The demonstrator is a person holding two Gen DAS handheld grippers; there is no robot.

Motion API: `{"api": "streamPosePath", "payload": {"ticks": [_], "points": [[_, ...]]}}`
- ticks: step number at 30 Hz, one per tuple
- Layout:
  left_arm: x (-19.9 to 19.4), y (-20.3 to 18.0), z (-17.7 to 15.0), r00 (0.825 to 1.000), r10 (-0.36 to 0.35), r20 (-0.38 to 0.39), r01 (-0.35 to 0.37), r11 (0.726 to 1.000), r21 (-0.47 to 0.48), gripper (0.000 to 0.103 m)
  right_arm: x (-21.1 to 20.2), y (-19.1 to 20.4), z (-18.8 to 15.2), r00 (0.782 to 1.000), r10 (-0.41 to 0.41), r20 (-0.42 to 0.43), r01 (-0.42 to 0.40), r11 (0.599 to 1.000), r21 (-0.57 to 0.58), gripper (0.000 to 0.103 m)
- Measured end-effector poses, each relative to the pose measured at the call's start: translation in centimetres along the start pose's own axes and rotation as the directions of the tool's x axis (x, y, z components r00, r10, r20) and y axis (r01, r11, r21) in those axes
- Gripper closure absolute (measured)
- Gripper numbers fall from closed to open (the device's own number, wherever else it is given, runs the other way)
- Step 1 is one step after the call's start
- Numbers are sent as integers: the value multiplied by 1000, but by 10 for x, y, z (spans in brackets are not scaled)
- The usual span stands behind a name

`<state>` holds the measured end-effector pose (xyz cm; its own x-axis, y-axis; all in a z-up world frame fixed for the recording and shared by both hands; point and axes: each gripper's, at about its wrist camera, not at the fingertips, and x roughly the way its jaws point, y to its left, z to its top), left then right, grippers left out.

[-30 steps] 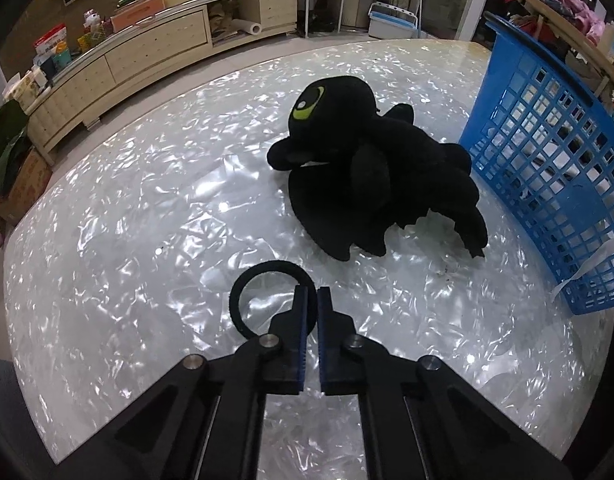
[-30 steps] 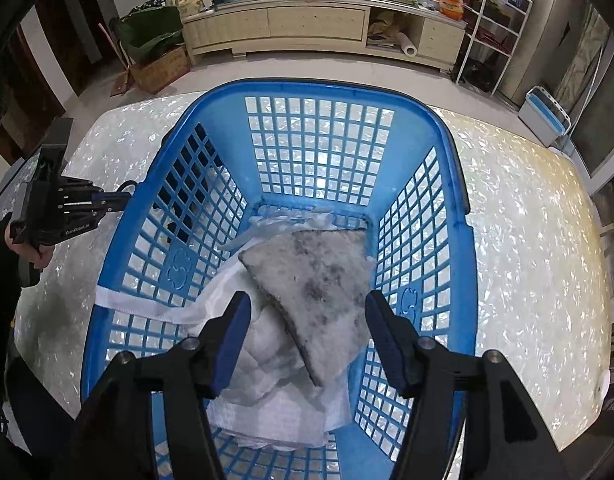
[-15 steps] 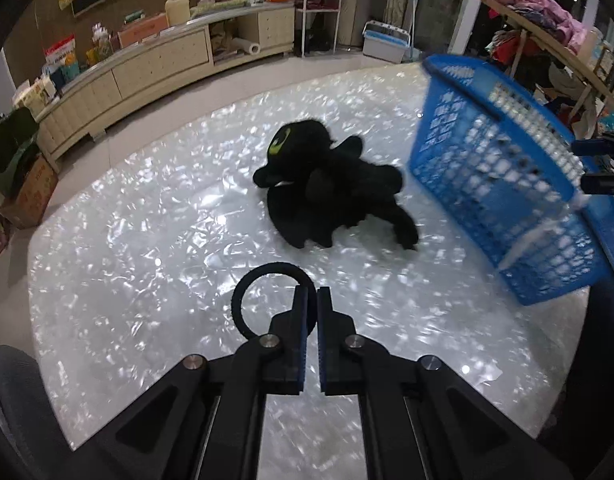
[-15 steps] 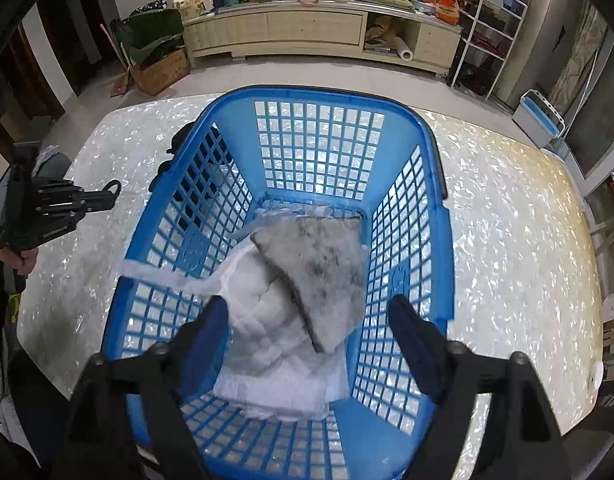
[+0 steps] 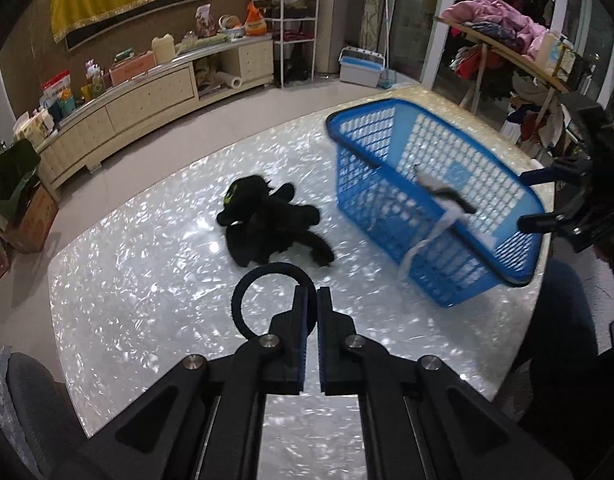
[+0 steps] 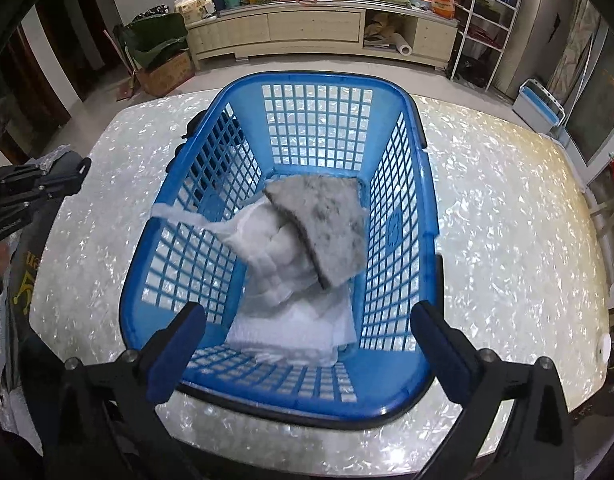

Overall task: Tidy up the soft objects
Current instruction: 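Carry the black rubber ring with the left gripper toward the basket while the right gripper withdraws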

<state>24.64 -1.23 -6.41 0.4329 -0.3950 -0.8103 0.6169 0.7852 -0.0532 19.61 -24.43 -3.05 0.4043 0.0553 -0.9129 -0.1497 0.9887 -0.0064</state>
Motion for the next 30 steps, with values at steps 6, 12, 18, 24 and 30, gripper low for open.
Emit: {"api": "streamPosePath", "payload": {"ticks": [6,12,18,24,30], "points": [[-10,-26,11,1000,-18,15,18,999,31,100,-13,-3,-5,999,0,36,-1,1000,10,0],[-9,-50,26,999,-40,21,39,997,61,100,-19,-13,-13,999,1,51,-3,1000,29,0],[-5,-77,42,998,-65,20,63,993,103,100,-21,-23,-18,998,2,62,-4,999,38,0],[3,-104,57,996,-85,10,83,986,144,100,-21,-35,-22,998,6,70,-10,998,55,0],[18,-130,71,995,-99,-12,99,978,185,100,-21,-46,-24,997,20,77,-24,998,59,0]]}}
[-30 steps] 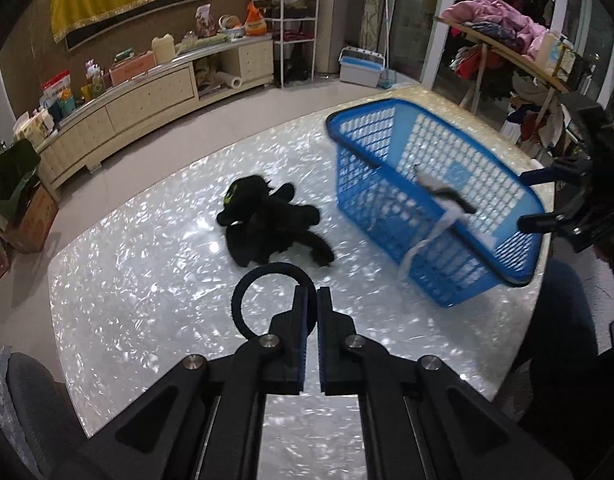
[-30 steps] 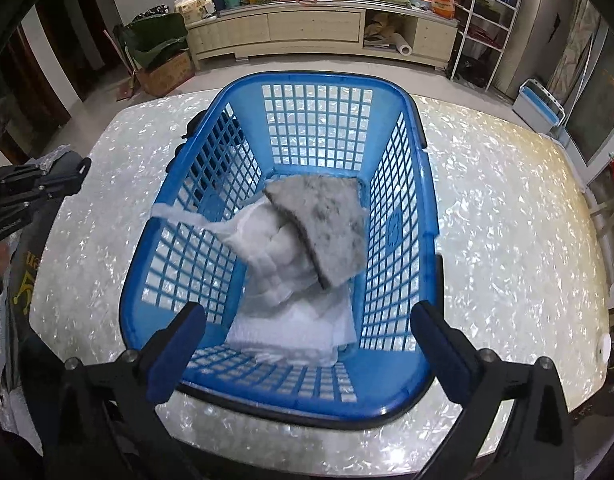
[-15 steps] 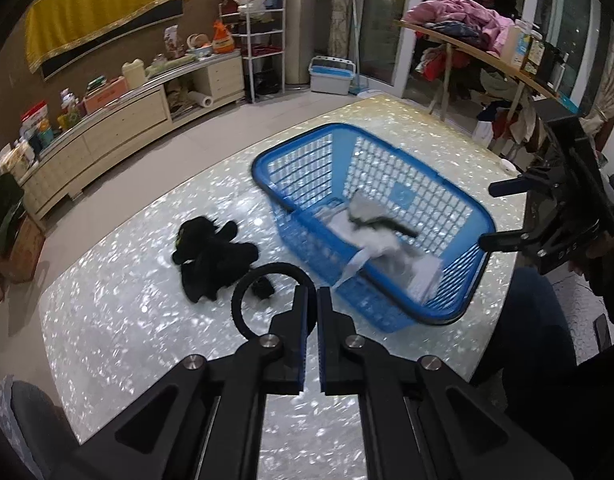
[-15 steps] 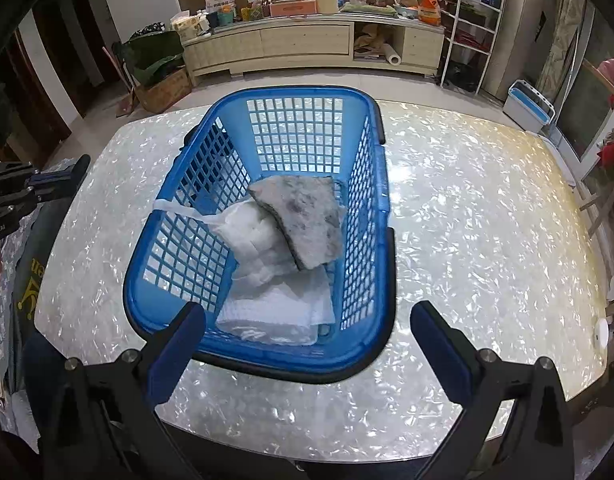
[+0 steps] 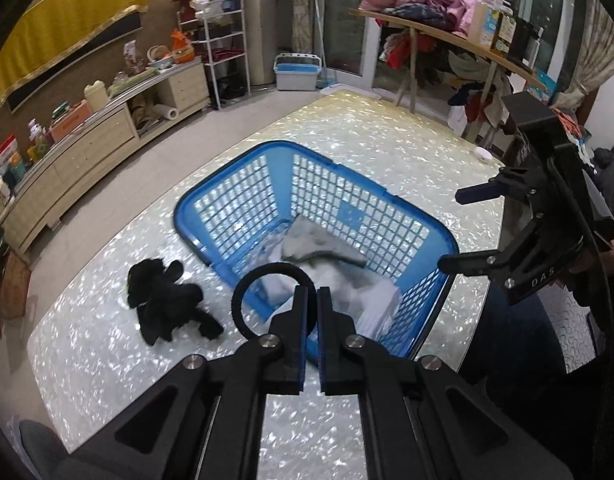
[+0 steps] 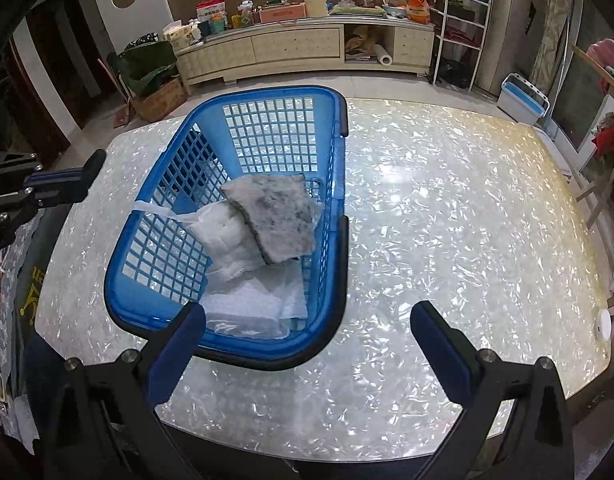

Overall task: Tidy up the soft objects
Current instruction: 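Carry the black rubber ring with the left gripper toward the basket while the right gripper withdraws, then lower the black rubber ring into the basket and open the left gripper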

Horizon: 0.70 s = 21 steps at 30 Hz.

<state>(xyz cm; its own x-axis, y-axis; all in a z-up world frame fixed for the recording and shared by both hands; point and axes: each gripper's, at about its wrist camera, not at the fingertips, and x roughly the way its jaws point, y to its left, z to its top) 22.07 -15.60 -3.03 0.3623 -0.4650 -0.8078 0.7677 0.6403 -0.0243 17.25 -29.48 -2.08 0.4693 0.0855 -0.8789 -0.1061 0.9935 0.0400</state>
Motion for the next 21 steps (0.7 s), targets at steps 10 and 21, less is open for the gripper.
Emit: {"api": "streamPosePath", "payload": {"ticks": [10,21], "points": [[40,-13,18,998,-27,-56,29,999,34,100,5,-14,1,1000,27,9,-27,1000,6,0],[89,-10,22,989,-77,-126,81,996,22,100,15,-27,3,999,42,1,-42,999,25,0]]}}
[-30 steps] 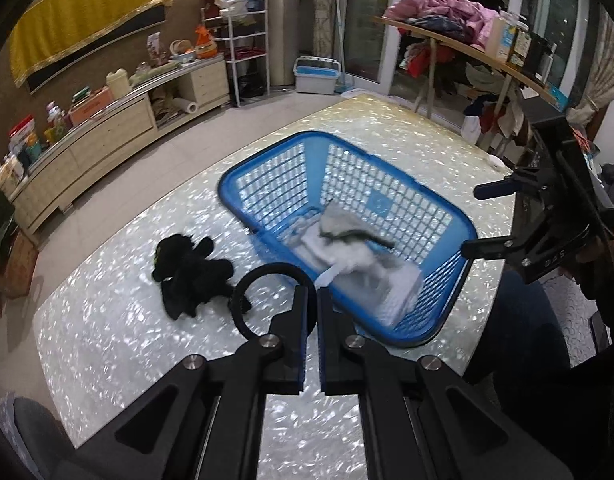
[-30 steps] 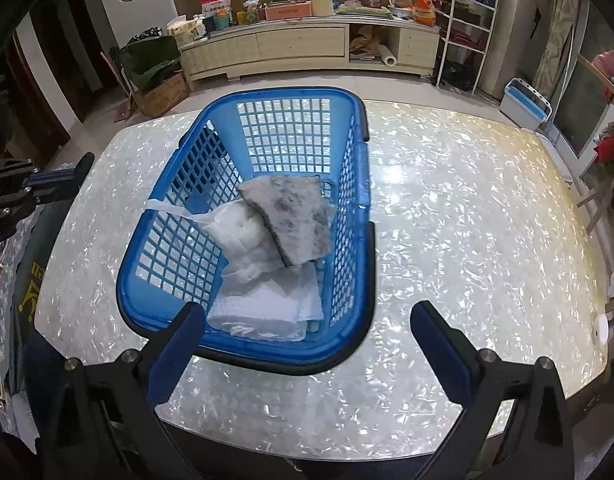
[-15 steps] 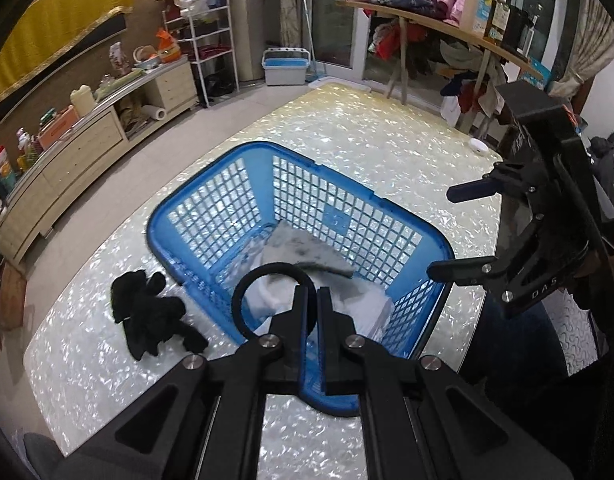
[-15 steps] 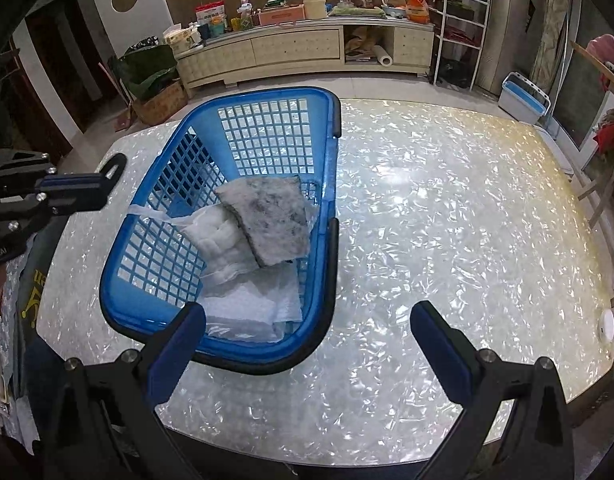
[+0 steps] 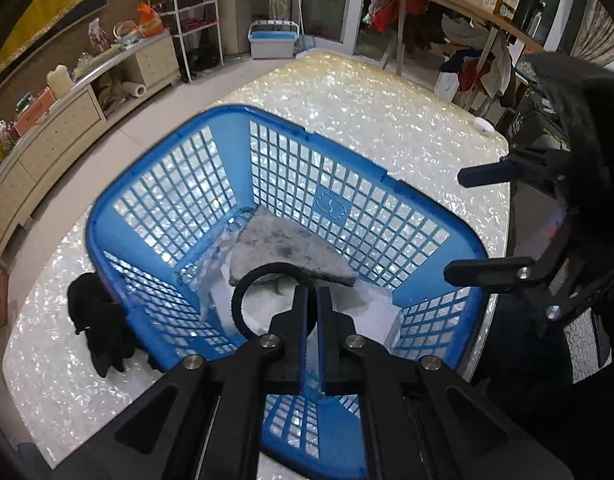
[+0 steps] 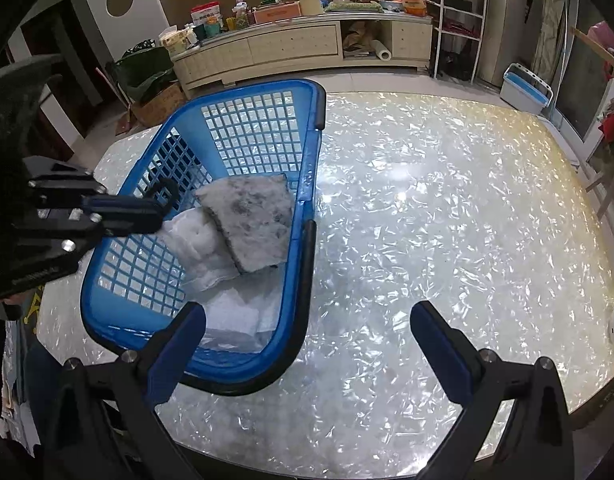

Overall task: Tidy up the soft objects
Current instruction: 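Lower the black rubber ring into the basket and open the left gripper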

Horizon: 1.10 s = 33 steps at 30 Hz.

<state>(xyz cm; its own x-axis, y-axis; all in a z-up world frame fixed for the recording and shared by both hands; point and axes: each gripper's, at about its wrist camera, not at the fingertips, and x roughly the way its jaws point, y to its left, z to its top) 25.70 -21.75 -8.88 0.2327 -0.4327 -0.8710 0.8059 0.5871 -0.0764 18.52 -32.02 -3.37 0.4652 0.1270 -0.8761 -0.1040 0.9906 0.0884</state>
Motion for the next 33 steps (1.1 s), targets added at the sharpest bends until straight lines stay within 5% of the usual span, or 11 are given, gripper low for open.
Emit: {"api": "streamPosePath", "payload": {"ticks": [17,29,33], "points": [[49,5,7,990,-43,-133,42,999,-10,100,11,-8,8,1000,8,-15,-9,1000,-7,0],[57,0,9,989,-49,-143,49,999,-4,99,13,-8,10,1000,12,-18,-12,1000,-5,0],[47,3,9,992,-36,-120,35,999,-13,88,11,-8,10,1000,13,-14,-13,1000,-3,0]]}}
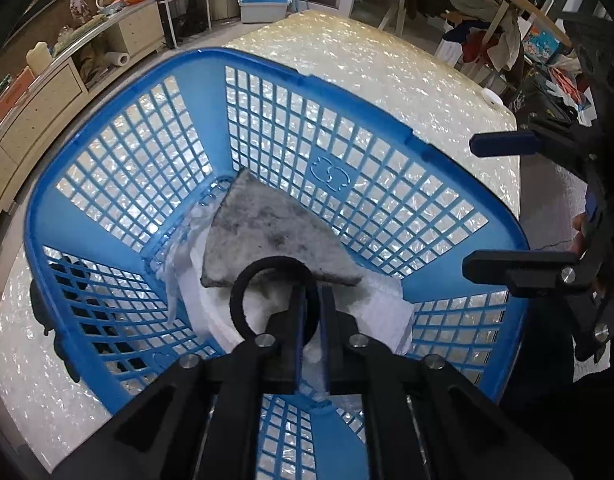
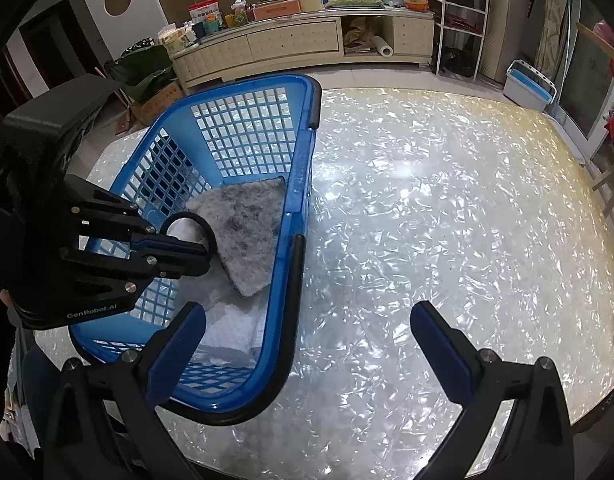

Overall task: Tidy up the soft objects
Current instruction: 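Lower the black rubber ring into the basket and open the left gripper, then withdraw the left gripper and move the right gripper toward the black plush dragon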

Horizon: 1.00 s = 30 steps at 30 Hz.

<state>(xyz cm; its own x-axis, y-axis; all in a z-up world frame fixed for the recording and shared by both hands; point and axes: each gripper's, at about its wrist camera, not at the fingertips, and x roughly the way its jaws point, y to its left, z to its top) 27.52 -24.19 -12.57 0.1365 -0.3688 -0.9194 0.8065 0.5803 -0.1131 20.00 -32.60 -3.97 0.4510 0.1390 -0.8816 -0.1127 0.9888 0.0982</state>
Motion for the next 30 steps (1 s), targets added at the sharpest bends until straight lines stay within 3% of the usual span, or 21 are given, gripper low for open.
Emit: {"api": "streamPosePath", "payload": {"ticks": [4,10,15,20,30], "points": [[-15,1,-1,999,31,29,-31,1000,-7,66,-4,0,-2,1000,0,6,0,1000,7,0],[-39,-10,-8,995,87,47,-87,996,11,48,-13,2,-6,1000,-2,17,2,1000,10,0],[-60,-17,-17,993,93,77,-94,996,8,46,-23,9,-10,999,-2,32,2,1000,2,0],[-82,-18,-29,988,96,123,-93,995,-33,22,-37,20,-11,999,-6,54,6,1000,-13,0],[-115,-13,-63,975,179,134,-167,981,-97,17,-51,45,-16,997,-9,79,13,999,-47,0]]}}
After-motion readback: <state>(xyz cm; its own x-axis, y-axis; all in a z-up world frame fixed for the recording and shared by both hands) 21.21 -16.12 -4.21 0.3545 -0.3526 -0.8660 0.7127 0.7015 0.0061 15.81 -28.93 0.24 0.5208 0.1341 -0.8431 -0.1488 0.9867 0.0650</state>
